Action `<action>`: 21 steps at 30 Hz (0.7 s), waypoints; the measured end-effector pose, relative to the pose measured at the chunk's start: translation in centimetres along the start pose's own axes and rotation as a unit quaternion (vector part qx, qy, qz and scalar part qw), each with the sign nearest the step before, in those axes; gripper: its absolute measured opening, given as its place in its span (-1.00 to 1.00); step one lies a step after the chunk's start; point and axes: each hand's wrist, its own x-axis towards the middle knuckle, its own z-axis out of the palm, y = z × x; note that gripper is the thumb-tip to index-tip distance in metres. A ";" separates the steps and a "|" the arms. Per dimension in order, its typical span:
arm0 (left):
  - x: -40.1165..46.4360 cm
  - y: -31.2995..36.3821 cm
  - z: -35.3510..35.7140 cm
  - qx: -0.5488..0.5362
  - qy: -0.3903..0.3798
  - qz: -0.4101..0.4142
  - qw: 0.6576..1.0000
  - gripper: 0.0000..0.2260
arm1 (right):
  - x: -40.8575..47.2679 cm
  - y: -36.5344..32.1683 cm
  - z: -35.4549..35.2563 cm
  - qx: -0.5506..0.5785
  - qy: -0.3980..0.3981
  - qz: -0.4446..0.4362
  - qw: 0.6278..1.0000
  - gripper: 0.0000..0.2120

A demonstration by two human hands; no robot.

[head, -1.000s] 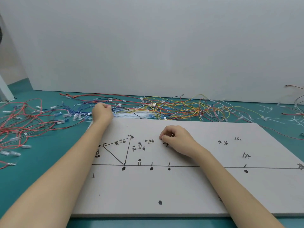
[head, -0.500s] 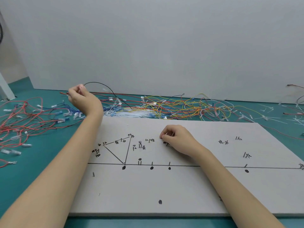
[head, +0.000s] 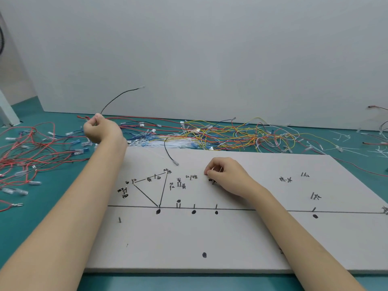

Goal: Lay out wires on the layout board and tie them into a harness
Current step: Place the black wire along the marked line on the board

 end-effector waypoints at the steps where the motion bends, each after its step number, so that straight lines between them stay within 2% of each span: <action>1: -0.1 0.0 0.0 0.011 -0.025 -0.004 1.000 -0.91 | 0.0 0.0 0.0 -0.001 0.000 0.001 1.000 -0.83; 4: -0.8 0.3 0.2 0.060 -0.150 -0.056 0.985 -0.92 | -0.1 -0.1 0.0 0.000 -0.003 0.000 1.000 -0.84; 6: -1.7 0.8 0.0 0.106 -0.277 -0.086 0.951 -0.86 | -0.2 -0.2 -0.1 0.010 -0.001 0.002 1.000 -0.86; 9: -3.3 1.5 -0.8 0.170 -0.476 -0.092 0.858 -0.86 | -0.3 -0.5 -0.4 0.073 0.027 0.008 0.997 -0.86; 11: -4.3 2.1 -1.5 0.219 -0.572 -0.087 0.786 -0.86 | -0.4 -1.0 -0.9 0.150 0.047 0.010 0.988 -0.86; 16: -6.9 3.1 -3.6 0.345 -0.694 -0.030 0.631 -0.86 | -0.7 -1.9 -1.9 0.296 0.000 0.009 0.955 -0.84; 18: -7.5 3.0 -4.4 0.370 -0.708 -0.014 0.601 -0.87 | -0.9 -2.0 -2.0 0.317 -0.041 0.009 0.947 -0.82; 21: -7.9 2.1 -5.4 0.385 -0.708 -0.013 0.593 -0.89 | -1.1 -2.0 -1.9 0.316 -0.066 0.011 0.946 -0.82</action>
